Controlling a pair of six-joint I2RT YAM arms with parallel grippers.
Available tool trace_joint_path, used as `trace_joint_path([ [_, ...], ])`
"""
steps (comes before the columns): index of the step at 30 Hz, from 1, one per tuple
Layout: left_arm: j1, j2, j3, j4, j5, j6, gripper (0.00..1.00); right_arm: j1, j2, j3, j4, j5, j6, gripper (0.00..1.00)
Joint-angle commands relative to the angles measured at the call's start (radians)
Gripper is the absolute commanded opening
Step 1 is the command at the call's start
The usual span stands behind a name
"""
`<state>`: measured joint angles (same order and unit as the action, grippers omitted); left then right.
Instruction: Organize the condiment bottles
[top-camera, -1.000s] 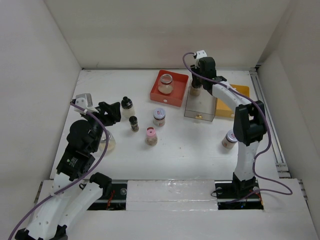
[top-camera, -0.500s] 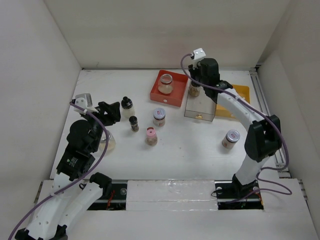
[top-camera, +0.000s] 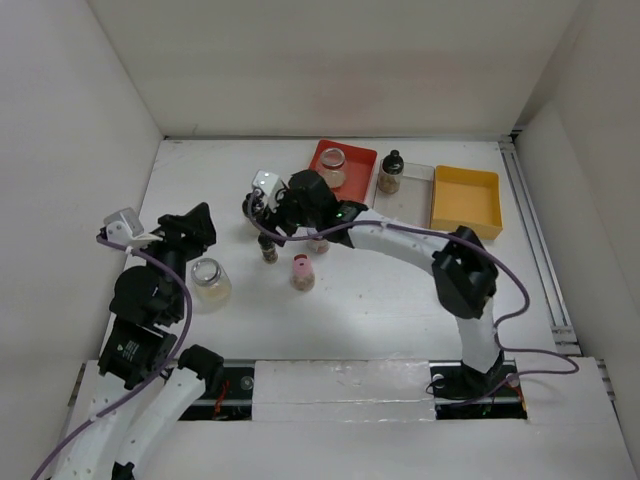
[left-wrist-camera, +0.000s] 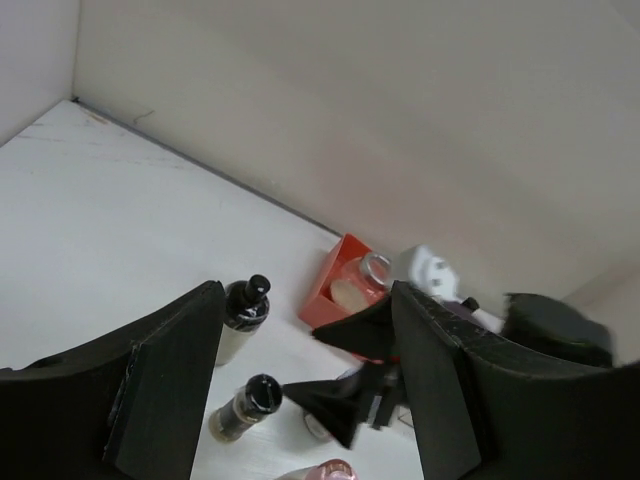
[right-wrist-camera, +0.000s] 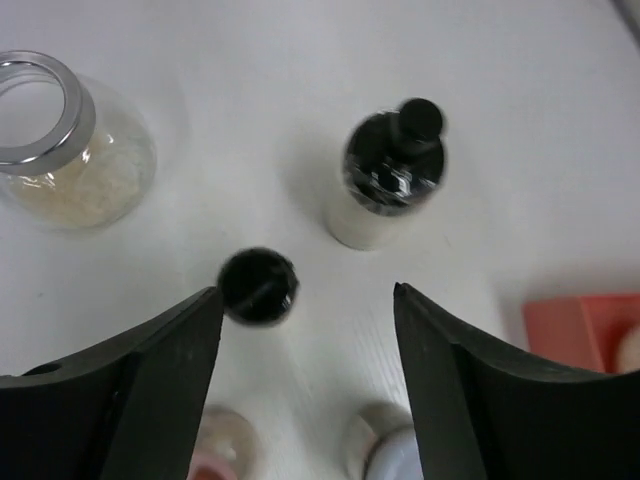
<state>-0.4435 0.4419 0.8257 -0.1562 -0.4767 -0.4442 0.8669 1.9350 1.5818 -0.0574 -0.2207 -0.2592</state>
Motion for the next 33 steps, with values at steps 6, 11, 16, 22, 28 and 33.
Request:
trace_joint_path([
  [6, 0.000, 0.017, -0.008, 0.047, 0.039, 0.010, 0.63, 0.007, 0.283, 0.360, 0.027, 0.067, -0.020, 0.77],
  [11, 0.000, 0.017, -0.008, 0.047, 0.066, 0.019, 0.63, 0.007, 0.418, 0.544, 0.016, 0.093, -0.002, 0.75],
  [16, 0.000, 0.035, -0.008, 0.056, 0.084, 0.028, 0.63, 0.007, 0.501, 0.632, 0.028, 0.083, 0.043, 0.65],
  [22, 0.000, 0.046, -0.008, 0.057, 0.093, 0.029, 0.63, -0.002, 0.522, 0.642, 0.056, 0.083, 0.077, 0.23],
  [28, 0.000, 0.055, -0.008, 0.057, 0.093, 0.029, 0.63, -0.011, 0.408, 0.487, 0.166, 0.055, 0.123, 0.10],
  [33, 0.000, 0.064, -0.008, 0.057, 0.093, 0.029, 0.63, -0.065, 0.102, 0.287, 0.309, 0.029, 0.150, 0.10],
])
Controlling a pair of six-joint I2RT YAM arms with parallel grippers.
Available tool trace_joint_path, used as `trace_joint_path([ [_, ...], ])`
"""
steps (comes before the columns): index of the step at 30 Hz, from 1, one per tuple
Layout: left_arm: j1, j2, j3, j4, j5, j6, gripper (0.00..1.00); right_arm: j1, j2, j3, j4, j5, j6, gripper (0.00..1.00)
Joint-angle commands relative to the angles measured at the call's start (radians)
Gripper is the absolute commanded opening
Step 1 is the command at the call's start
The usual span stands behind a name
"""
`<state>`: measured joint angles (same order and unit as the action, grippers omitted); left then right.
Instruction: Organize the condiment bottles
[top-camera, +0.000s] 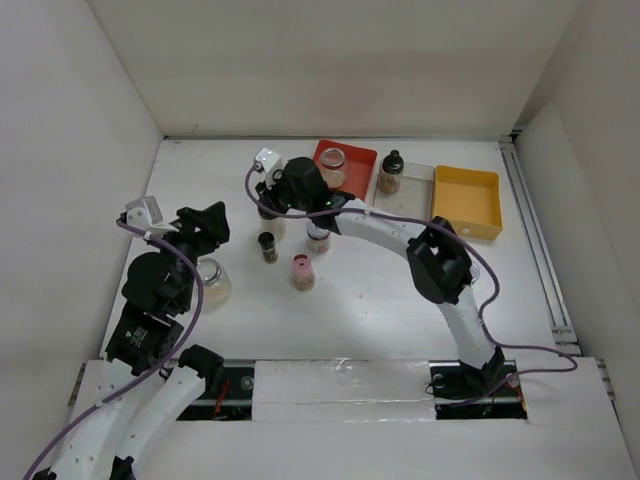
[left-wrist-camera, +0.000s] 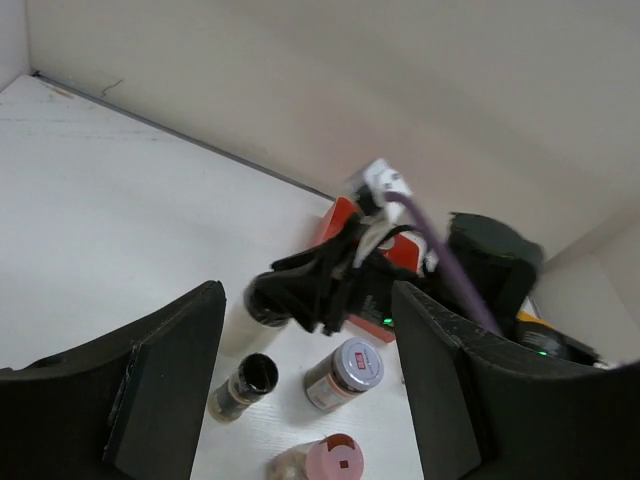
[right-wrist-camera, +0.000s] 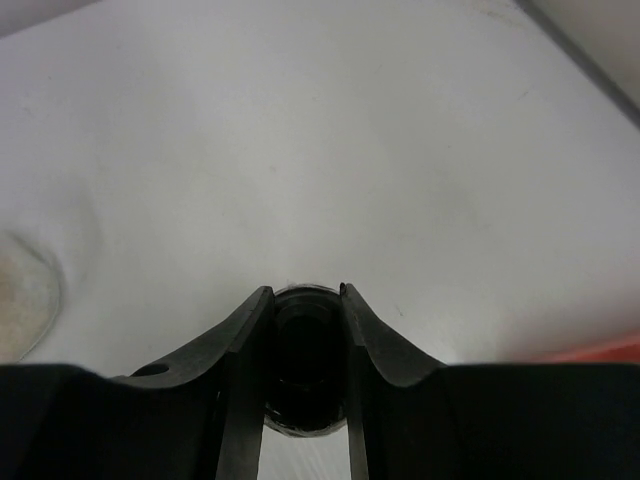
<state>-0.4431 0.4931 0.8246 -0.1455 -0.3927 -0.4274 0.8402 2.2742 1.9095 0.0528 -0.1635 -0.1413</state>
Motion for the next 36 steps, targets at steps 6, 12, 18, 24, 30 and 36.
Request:
trace_joint_path([
  [6, 0.000, 0.013, -0.007, 0.046, 0.029, 0.012, 0.63, -0.182, -0.551, -0.365, 0.240, -0.001, 0.032, 0.10],
  [12, 0.000, 0.033, -0.007, 0.046, 0.051, 0.012, 0.63, -0.393, -0.788, -0.633, 0.231, 0.093, 0.065, 0.10],
  [18, 0.000, 0.044, 0.002, 0.046, 0.051, 0.021, 0.63, -0.561, -0.791, -0.688, 0.183, 0.173, 0.074, 0.10],
  [24, 0.000, 0.053, 0.002, 0.046, 0.051, 0.021, 0.63, -0.673, -0.632, -0.621, 0.183, 0.148, 0.083, 0.09],
  [30, 0.000, 0.053, 0.002, 0.046, 0.051, 0.030, 0.62, -0.693, -0.483, -0.508, 0.193, 0.148, 0.083, 0.08],
  [36, 0.000, 0.071, 0.002, 0.046, 0.041, 0.030, 0.62, -0.702, -0.371, -0.440, 0.193, 0.160, 0.074, 0.08],
])
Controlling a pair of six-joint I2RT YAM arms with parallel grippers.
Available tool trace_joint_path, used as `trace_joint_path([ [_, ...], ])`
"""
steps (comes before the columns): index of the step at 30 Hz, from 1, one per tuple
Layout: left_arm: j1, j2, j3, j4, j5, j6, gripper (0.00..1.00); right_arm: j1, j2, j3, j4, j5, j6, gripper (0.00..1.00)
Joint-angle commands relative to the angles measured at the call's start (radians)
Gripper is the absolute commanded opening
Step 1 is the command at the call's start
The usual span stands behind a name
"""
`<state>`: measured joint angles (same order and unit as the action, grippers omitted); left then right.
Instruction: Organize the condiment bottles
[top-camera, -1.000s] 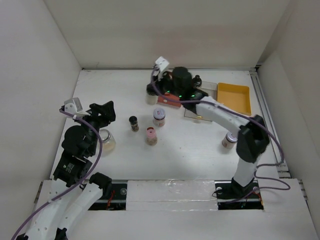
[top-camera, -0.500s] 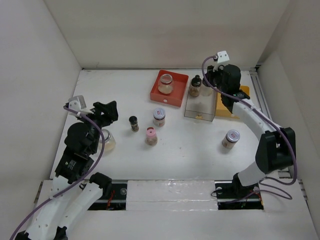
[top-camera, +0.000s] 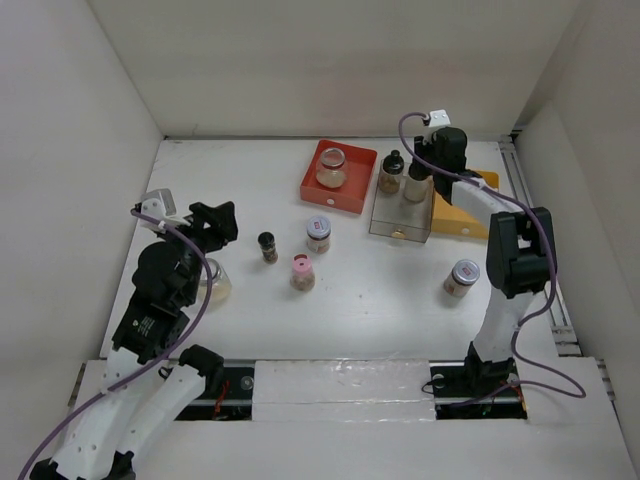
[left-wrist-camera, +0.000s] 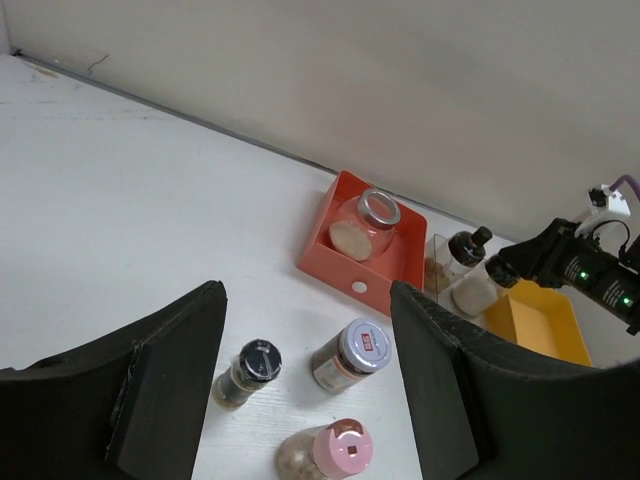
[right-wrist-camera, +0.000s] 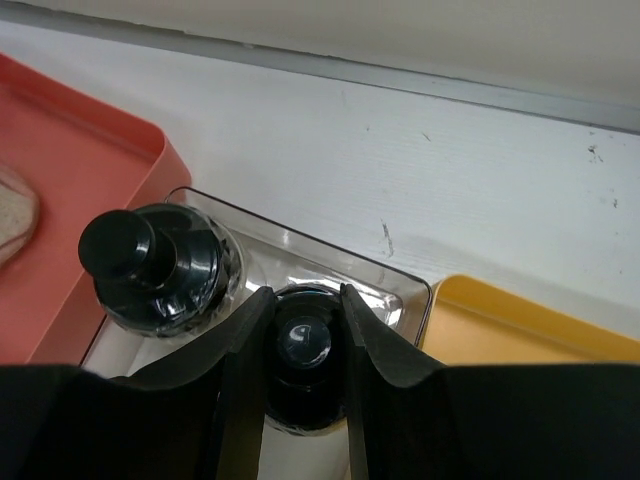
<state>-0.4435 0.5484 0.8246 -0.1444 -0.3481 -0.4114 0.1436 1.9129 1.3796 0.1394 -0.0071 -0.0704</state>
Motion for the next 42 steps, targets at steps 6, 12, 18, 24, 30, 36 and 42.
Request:
trace_joint_path([
  [6, 0.000, 0.025, 0.002, 0.045, -0.003, 0.014, 0.62, 0.004, 0.012, 0.090, 0.115, 0.015, 0.003, 0.28],
  [12, 0.000, 0.025, 0.002, 0.054, -0.003, 0.014, 0.62, 0.013, -0.102, 0.036, 0.115, 0.024, 0.003, 0.68],
  [18, 0.000, 0.035, 0.002, 0.054, 0.017, 0.014, 0.62, 0.077, -0.274, -0.066, 0.085, -0.001, 0.003, 0.72],
  [24, 0.000, 0.035, 0.002, 0.054, 0.027, 0.014, 0.62, 0.310, -0.385, -0.189, 0.025, -0.264, -0.051, 0.14],
  [30, 0.000, 0.025, 0.002, 0.054, 0.037, 0.014, 0.62, 0.580, -0.385, -0.218, -0.135, -0.241, -0.166, 0.67],
  [36, 0.000, 0.025, 0.002, 0.054, 0.046, 0.014, 0.62, 0.723, -0.364, -0.270, -0.195, -0.254, -0.163, 0.84],
  [42, 0.000, 0.016, 0.002, 0.054, 0.046, 0.014, 0.62, 0.774, -0.226, -0.225, -0.195, -0.248, -0.154, 0.87],
])
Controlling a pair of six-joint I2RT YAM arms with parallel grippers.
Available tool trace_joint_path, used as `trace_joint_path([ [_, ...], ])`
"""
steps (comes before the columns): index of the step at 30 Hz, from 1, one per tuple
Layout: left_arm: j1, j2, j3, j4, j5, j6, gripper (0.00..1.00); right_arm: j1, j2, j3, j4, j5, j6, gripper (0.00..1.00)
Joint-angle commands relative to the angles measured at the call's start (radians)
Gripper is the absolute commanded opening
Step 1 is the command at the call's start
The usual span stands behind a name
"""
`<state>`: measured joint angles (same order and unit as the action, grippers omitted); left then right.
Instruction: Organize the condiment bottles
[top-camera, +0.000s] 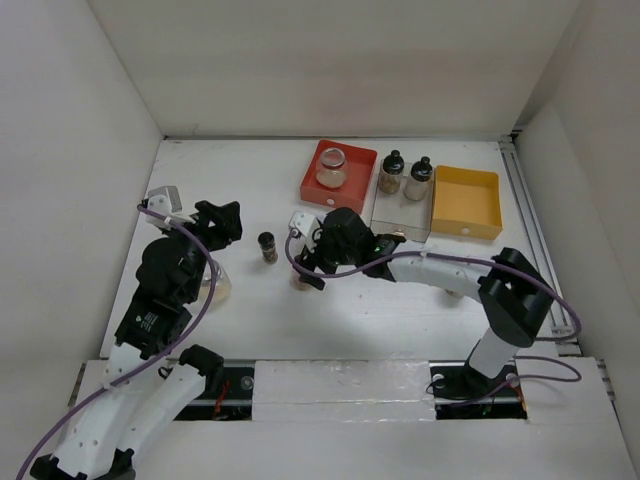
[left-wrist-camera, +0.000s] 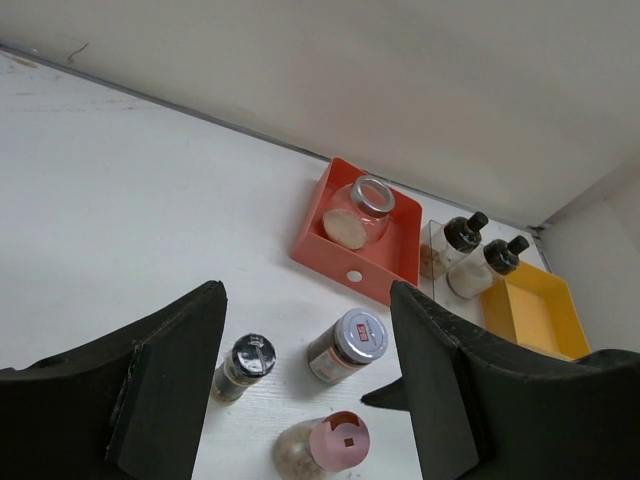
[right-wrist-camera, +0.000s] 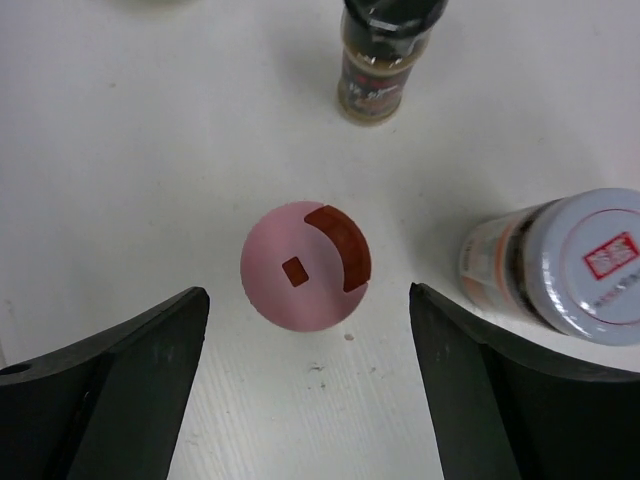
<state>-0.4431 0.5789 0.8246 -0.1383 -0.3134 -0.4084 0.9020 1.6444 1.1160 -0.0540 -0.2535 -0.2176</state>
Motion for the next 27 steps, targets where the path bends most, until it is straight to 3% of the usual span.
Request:
trace_joint_path([
  [1, 0.000, -0.014, 0.002, 0.048, 0.011, 0.011, 0.62, 0.015, 0.055, 0.059, 0.008, -0.001, -0.006, 0.87],
  [4, 0.000, -0.014, 0.002, 0.048, 0.011, 0.011, 0.62, 0.015, 0.084, 0.086, 0.034, 0.034, -0.006, 0.87],
  [8, 0.000, -0.014, 0.002, 0.048, 0.011, 0.011, 0.62, 0.015, 0.123, 0.100, 0.068, 0.054, -0.006, 0.79],
  [13, 0.000, -0.014, 0.002, 0.048, 0.011, 0.011, 0.62, 0.015, 0.141, 0.100, 0.128, 0.019, 0.018, 0.60],
  [15, 0.000, -0.014, 0.002, 0.048, 0.011, 0.011, 0.62, 0.015, 0.128, 0.090, 0.137, 0.010, 0.029, 0.45],
  [19, 0.000, -0.014, 0.002, 0.048, 0.011, 0.011, 0.62, -0.001, 0.036, 0.047, 0.148, 0.028, 0.038, 0.45],
  [23, 0.000, -0.014, 0.002, 0.048, 0.020, 0.011, 0.62, -0.083, -0.194, -0.021, 0.148, 0.095, 0.056, 0.44],
  [27, 0.000, -0.014, 0.002, 0.048, 0.030, 0.011, 0.62, -0.208, -0.311, -0.084, 0.148, 0.265, 0.087, 0.44],
])
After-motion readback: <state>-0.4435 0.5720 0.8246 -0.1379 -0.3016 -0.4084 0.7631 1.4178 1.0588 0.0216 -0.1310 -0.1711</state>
